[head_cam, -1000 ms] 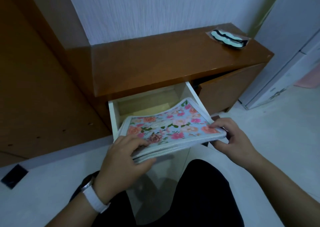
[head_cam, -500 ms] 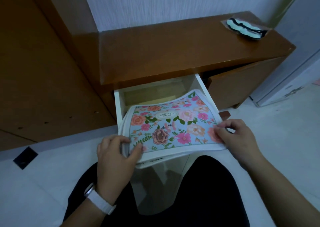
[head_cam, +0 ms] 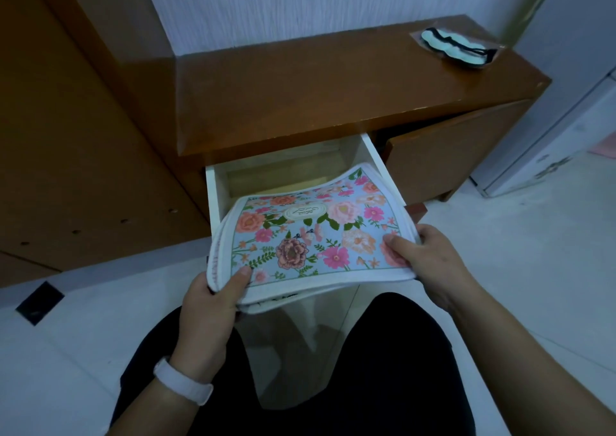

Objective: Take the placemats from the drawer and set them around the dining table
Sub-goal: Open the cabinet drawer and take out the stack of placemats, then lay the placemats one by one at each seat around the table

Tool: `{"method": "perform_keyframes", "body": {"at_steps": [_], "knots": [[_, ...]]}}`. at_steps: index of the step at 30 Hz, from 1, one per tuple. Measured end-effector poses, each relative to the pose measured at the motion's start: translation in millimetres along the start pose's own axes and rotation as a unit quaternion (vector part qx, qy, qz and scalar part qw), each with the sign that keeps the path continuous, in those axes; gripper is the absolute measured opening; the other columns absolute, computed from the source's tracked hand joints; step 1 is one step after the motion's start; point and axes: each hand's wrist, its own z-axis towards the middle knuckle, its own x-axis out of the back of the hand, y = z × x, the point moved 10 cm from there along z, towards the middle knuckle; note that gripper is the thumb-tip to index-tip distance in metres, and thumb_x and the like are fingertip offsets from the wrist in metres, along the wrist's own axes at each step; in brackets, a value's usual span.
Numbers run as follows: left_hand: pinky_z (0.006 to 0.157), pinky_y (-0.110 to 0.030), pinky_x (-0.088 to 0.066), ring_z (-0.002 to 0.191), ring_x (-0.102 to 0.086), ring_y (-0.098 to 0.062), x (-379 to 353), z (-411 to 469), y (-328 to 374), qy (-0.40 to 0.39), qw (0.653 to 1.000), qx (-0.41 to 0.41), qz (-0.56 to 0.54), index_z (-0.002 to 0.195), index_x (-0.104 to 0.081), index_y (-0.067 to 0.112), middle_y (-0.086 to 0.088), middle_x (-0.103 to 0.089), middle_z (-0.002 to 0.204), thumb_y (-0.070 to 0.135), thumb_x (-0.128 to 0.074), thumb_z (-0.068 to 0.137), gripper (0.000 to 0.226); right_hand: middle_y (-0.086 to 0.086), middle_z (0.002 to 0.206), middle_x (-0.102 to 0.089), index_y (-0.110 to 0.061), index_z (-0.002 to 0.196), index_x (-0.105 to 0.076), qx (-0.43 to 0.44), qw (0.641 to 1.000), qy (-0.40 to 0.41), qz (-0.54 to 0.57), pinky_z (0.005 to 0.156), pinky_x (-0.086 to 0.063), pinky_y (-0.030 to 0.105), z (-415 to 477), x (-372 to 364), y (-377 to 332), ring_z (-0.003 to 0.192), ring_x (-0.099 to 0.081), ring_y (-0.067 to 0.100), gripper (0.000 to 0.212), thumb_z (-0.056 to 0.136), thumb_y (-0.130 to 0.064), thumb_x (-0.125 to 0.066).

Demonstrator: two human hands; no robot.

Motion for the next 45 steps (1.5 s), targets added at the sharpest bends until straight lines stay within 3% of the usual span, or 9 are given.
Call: {"method": "perform_keyframes", "body": {"at_steps": [3,8,14,18,23,32,37,41,45], "knots": [[0.062,-0.035,-0.059,0.089,-0.073,-0.031,-7.1,1.9,5.2,-0.026,0.997,0.006,-0.067,0.102,-0.073,0.015,-0.012,-0.075,0.102,0.014,-0.070,0.085,0.017,0.010,0.097,-0.076,-0.007,0.107,-0.057,0.001,0.999,-0.017,0.042,0.063,-0.060,0.032,0.3,-0.4,-0.1,0.086,-0.075,0.026,0.058,0.065,-0.032,-0.088],[0.064,-0.035,-0.059,0.092,-0.072,-0.032,-9.6,5.0,6.1,-0.037,0.993,0.022,-0.108,0.107,-0.071,0.011,-0.015,-0.074,0.104,0.008,-0.070,0.083,0.024,0.010,0.101,-0.076,-0.008,0.109,-0.059,0.011,0.997,-0.047,0.061,0.075,-0.059,0.044,-1.6,-1.6,-3.7,0.092,-0.074,0.031,0.064,0.058,-0.033,-0.090],[0.071,-0.039,-0.060,0.099,-0.070,-0.035,-12.5,10.7,20.1,-0.071,0.991,-0.002,-0.114,0.118,-0.066,0.009,-0.018,-0.072,0.111,0.012,-0.074,0.076,0.043,0.010,0.103,-0.075,-0.013,0.106,-0.062,0.049,0.995,-0.036,0.075,0.078,-0.059,0.045,-11.4,-1.5,-16.4,0.093,-0.074,0.032,0.045,0.070,-0.025,-0.086],[0.085,-0.054,-0.055,0.104,-0.068,-0.036,-8.3,0.7,47.4,-0.077,0.993,-0.020,-0.089,0.121,-0.064,0.011,-0.016,-0.071,0.115,0.011,-0.074,0.078,0.043,0.010,0.102,-0.076,-0.013,0.106,-0.062,0.047,0.995,-0.012,0.091,0.082,-0.058,0.048,-33.4,1.4,-35.2,0.093,-0.073,0.033,0.033,0.079,-0.014,-0.081],[0.087,-0.056,-0.054,0.106,-0.067,-0.034,3.0,-30.9,127.2,-0.082,0.994,-0.015,-0.066,0.120,-0.063,0.014,-0.012,-0.070,0.117,0.017,-0.075,0.073,0.049,0.008,0.104,-0.075,-0.016,0.107,-0.062,0.041,0.993,0.016,0.109,0.076,-0.060,0.044,-91.8,6.9,-99.4,0.094,-0.073,0.032,0.035,0.078,-0.016,-0.081],[0.076,-0.045,-0.059,0.103,-0.069,-0.032,-1.5,-119.6,326.1,-0.153,0.987,-0.005,-0.042,0.119,-0.064,0.020,-0.011,-0.071,0.114,0.000,-0.069,0.084,0.040,0.003,0.105,-0.075,-0.025,0.104,-0.064,0.040,0.991,0.075,0.107,0.070,-0.061,0.038,-240.7,44.6,-279.2,0.092,-0.074,0.029,0.040,0.070,-0.031,-0.084],[0.073,-0.043,-0.059,0.101,-0.069,-0.032,-5.2,-164.5,423.0,-0.194,0.980,-0.014,-0.051,0.111,-0.067,0.027,-0.009,-0.072,0.111,0.013,-0.077,0.074,0.040,0.005,0.106,-0.075,-0.022,0.108,-0.063,0.057,0.986,0.116,0.107,0.069,-0.061,0.038,-317.0,64.1,-367.2,0.093,-0.074,0.031,0.045,0.070,-0.032,-0.085],[0.082,-0.050,-0.056,0.106,-0.067,-0.033,-5.0,-185.9,467.7,-0.241,0.968,-0.038,-0.054,0.120,-0.063,0.019,-0.012,-0.070,0.117,0.008,-0.075,0.076,0.046,0.007,0.107,-0.074,-0.021,0.108,-0.062,0.076,0.979,0.160,0.103,0.077,-0.059,0.046,-368.0,67.8,-405.1,0.094,-0.073,0.032,0.045,0.070,-0.031,-0.084],[0.078,-0.048,-0.058,0.104,-0.068,-0.033,-6.4,-204.4,493.5,-0.280,0.958,-0.036,-0.053,0.117,-0.063,0.018,-0.011,-0.071,0.114,0.000,-0.070,0.083,0.040,0.008,0.106,-0.074,-0.023,0.104,-0.063,0.091,0.962,0.219,0.136,0.080,-0.058,0.048,-426.2,70.6,-415.6,0.095,-0.073,0.034,0.044,0.067,-0.032,-0.085]]}}
